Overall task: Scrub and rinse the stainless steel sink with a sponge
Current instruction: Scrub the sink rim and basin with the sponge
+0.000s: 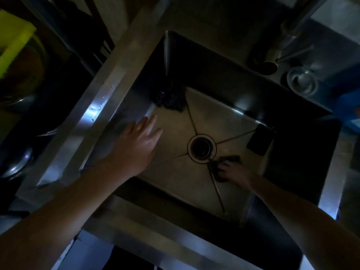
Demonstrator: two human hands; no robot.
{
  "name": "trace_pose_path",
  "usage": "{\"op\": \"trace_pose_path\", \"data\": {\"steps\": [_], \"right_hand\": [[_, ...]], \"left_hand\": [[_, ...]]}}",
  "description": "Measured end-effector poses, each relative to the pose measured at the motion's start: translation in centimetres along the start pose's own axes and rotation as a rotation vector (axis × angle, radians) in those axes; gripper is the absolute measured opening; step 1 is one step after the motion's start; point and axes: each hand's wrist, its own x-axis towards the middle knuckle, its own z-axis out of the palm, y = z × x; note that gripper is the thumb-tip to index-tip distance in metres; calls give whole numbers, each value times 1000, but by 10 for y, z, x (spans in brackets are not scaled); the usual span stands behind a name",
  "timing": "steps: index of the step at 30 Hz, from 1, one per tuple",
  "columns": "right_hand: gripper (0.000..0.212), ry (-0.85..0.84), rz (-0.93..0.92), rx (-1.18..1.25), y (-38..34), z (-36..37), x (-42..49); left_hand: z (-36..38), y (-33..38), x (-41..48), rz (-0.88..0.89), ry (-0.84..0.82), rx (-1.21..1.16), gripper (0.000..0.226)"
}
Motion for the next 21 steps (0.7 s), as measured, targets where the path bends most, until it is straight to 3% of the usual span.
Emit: {"op": "trace_pose_path", "data": {"steps": [2, 6, 8, 9, 13, 16, 21], "right_hand": [[37, 94, 170, 148, 15, -6, 10], [13, 566, 643, 686, 26, -27, 24], [13, 665, 963, 887, 30, -34, 29], [14, 711, 1013, 916, 35, -41, 30], [26, 793, 1075, 1166, 71, -68, 52], [27, 841, 1082, 1224, 91, -99, 78], [41, 689, 928, 1159, 98, -129, 117]], "left_hand": [[-2, 2, 3, -8, -3, 24, 50], [-9, 1, 8, -21, 1, 25, 47], [-12, -2, 9, -36, -11, 20, 46], [-13, -4, 10, -39, -18, 18, 47], [-13, -14, 7, -74, 0, -43, 48], [-12, -26, 5, -119, 10, 26, 55], [-24, -45, 6, -184, 93, 42, 62]]}}
